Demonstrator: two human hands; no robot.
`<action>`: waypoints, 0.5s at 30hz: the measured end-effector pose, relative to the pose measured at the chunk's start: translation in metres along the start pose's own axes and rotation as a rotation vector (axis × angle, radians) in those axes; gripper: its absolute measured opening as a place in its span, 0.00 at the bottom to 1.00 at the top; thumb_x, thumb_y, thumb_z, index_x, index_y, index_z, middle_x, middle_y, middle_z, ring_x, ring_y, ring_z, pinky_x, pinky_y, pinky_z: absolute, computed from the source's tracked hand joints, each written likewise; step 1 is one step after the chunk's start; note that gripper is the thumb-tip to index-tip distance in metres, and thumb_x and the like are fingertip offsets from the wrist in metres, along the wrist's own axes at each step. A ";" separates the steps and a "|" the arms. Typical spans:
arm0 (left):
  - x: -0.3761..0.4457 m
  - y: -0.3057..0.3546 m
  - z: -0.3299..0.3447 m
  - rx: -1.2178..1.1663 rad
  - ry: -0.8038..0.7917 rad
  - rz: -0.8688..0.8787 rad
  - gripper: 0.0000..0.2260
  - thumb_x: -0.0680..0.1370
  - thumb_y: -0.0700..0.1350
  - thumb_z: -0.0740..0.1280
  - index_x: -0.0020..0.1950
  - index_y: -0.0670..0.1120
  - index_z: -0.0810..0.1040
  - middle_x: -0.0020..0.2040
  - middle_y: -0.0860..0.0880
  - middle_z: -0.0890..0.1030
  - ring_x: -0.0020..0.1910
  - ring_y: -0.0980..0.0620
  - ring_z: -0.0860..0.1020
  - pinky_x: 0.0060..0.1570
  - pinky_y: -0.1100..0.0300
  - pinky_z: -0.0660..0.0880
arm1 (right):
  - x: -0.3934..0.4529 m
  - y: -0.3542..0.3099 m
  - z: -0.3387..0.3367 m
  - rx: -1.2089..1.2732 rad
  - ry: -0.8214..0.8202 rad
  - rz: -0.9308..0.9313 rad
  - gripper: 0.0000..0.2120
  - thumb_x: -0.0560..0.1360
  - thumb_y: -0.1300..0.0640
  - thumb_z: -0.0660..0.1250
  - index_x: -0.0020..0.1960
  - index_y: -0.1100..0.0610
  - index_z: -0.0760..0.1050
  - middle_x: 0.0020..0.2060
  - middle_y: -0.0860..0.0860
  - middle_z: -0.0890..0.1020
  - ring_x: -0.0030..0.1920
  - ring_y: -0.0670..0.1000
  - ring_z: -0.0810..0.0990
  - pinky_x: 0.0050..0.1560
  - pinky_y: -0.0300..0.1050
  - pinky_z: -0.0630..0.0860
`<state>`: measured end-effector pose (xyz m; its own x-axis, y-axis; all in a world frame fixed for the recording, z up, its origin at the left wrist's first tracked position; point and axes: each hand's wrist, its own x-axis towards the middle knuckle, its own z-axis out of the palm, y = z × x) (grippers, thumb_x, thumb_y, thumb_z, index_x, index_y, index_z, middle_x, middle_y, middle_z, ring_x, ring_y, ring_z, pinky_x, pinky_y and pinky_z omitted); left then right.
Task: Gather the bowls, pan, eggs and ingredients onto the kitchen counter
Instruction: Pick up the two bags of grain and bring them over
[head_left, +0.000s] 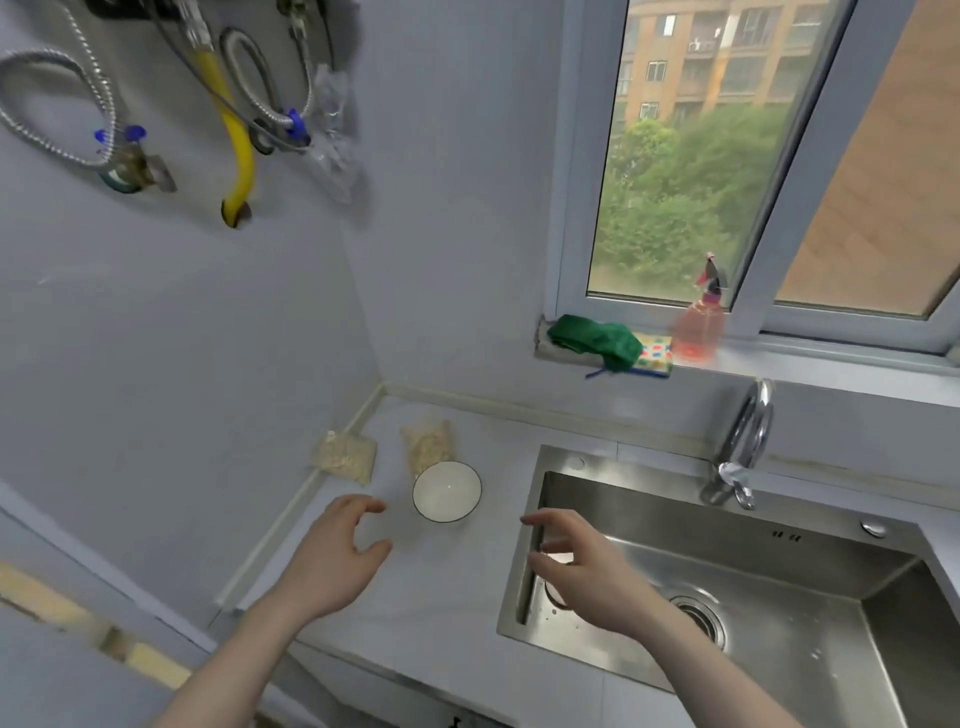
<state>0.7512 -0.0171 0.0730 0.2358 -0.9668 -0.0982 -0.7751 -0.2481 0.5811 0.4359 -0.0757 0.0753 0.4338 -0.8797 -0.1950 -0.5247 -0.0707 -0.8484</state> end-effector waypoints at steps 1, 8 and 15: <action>0.009 -0.004 -0.002 -0.009 0.012 -0.021 0.19 0.77 0.48 0.70 0.68 0.53 0.74 0.65 0.57 0.71 0.63 0.55 0.73 0.63 0.59 0.70 | 0.013 -0.003 0.000 -0.004 -0.020 0.006 0.15 0.79 0.49 0.66 0.64 0.38 0.73 0.62 0.37 0.72 0.61 0.37 0.75 0.49 0.35 0.75; 0.086 -0.049 -0.010 0.018 0.017 -0.178 0.21 0.75 0.48 0.73 0.67 0.49 0.76 0.70 0.51 0.70 0.64 0.48 0.75 0.63 0.56 0.71 | 0.103 -0.014 0.010 -0.058 -0.098 0.068 0.18 0.79 0.49 0.65 0.68 0.42 0.72 0.63 0.43 0.73 0.61 0.41 0.77 0.49 0.34 0.74; 0.183 -0.098 -0.027 0.113 -0.014 -0.362 0.25 0.76 0.52 0.70 0.72 0.48 0.72 0.76 0.43 0.63 0.74 0.40 0.64 0.73 0.52 0.61 | 0.199 -0.017 0.035 -0.059 -0.081 0.154 0.17 0.79 0.51 0.67 0.67 0.43 0.73 0.67 0.43 0.74 0.56 0.42 0.80 0.53 0.39 0.77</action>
<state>0.8862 -0.1678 0.0193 0.4988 -0.8159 -0.2923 -0.7031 -0.5781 0.4140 0.5569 -0.2330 0.0341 0.4014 -0.8416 -0.3614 -0.6304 0.0324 -0.7756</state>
